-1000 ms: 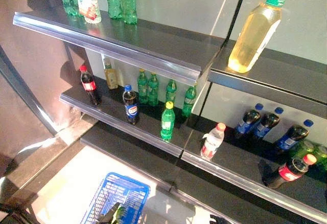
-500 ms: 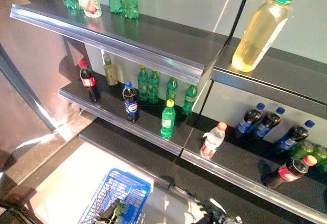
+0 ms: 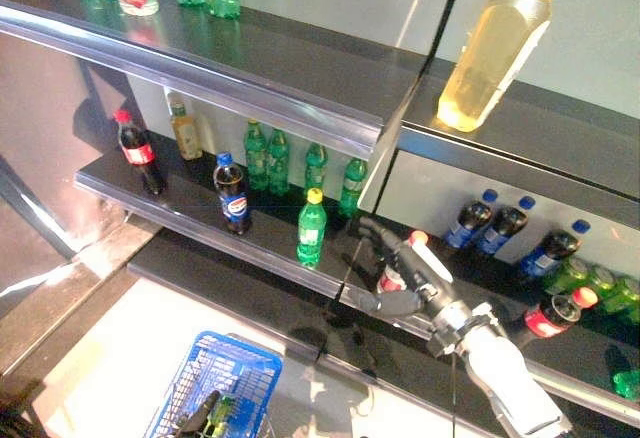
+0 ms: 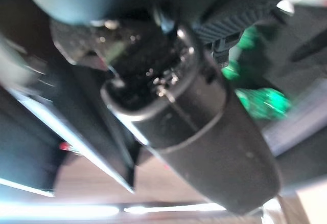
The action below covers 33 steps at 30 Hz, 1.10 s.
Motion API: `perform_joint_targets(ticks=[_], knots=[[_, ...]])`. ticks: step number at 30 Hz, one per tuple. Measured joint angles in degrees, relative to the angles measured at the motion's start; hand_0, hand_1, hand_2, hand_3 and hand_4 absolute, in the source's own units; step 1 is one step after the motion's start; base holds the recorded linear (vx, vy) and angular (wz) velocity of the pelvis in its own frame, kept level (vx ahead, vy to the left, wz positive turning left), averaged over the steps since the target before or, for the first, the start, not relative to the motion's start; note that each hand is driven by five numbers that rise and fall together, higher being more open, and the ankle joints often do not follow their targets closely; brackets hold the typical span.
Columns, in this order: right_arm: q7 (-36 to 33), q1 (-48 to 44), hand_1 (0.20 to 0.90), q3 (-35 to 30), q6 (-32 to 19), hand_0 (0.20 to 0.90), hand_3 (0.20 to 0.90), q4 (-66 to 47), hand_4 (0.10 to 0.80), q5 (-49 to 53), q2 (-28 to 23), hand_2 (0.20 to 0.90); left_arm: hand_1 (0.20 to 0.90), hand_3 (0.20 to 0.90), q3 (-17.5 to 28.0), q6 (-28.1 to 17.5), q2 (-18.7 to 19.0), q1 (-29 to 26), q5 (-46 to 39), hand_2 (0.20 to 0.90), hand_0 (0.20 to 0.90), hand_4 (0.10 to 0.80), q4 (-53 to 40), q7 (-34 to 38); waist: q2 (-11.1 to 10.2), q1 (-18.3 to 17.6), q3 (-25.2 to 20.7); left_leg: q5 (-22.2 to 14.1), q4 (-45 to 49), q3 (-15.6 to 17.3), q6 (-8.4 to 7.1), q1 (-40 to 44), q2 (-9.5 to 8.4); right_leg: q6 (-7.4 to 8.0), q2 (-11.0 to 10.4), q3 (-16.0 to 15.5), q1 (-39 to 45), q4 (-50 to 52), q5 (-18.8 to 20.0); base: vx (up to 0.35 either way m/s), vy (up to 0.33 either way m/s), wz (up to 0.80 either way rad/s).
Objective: Pick up the drink and place into the basket.
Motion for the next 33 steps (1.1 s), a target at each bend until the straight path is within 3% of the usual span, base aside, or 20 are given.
perform_joint_targets(ticks=[7,14,19,27,33], knots=[[-1.7,0.0,0.900,-3.0,-2.7,0.900,0.900,-3.7,0.800,2.0,-0.9,0.900,0.300,0.200,1.7,-0.9,-2.1,0.4,0.1,0.300,0.300,0.100,0.9,-0.5,1.3,-0.5,-0.2,-0.1,0.0,1.5,-0.16,0.1,0.42,-0.30,0.4,1.3,-0.8,-0.3,0.3,-0.010,0.003,-0.11],[-10.0,0.1,0.900,-6.0,-4.7,0.900,0.900,-4.3,0.800,2.0,-0.9,0.900,0.300,0.200,1.7,-1.2,-3.1,0.5,0.2,0.300,0.300,0.100,1.0,-0.5,2.1,-0.7,-0.7,-0.1,0.0,1.9,-0.17,0.0,0.44,-0.32,0.4,1.5,-1.1,-0.2,0.4,-0.003,0.002,-0.01],[-12.3,2.0,0.900,-6.2,-4.5,0.900,0.900,-4.3,0.800,1.8,-0.9,0.900,0.300,0.200,1.6,-1.2,-3.1,0.5,0.2,0.300,0.300,0.100,0.9,-0.4,2.2,-0.8,-1.2,-0.1,0.0,2.8,-0.17,0.0,0.51,-0.31,0.4,1.7,-1.2,-0.2,0.4,0.007,0.002,-0.01],[-13.6,3.7,0.900,-2.5,-3.2,0.900,0.900,0.8,0.800,0.8,-0.8,0.900,0.300,0.200,-0.4,-1.7,-3.0,0.6,0.2,0.300,0.300,0.100,0.7,-0.4,1.8,-0.5,-1.5,-0.1,0.0,2.8,-0.17,0.1,0.43,-0.27,0.4,1.7,-1.1,0.0,0.4,0.062,0.015,0.00],[-16.2,4.3,0.900,0.9,-3.2,0.900,0.900,2.9,0.800,0.3,-0.8,0.900,0.300,0.200,-0.8,-1.6,-3.2,0.7,0.3,0.300,0.300,0.100,0.4,-0.4,2.7,-0.5,-0.7,-0.1,0.2,2.6,-0.16,0.0,0.31,-0.22,0.2,1.6,-1.0,0.0,0.4,0.022,0.015,0.01]])
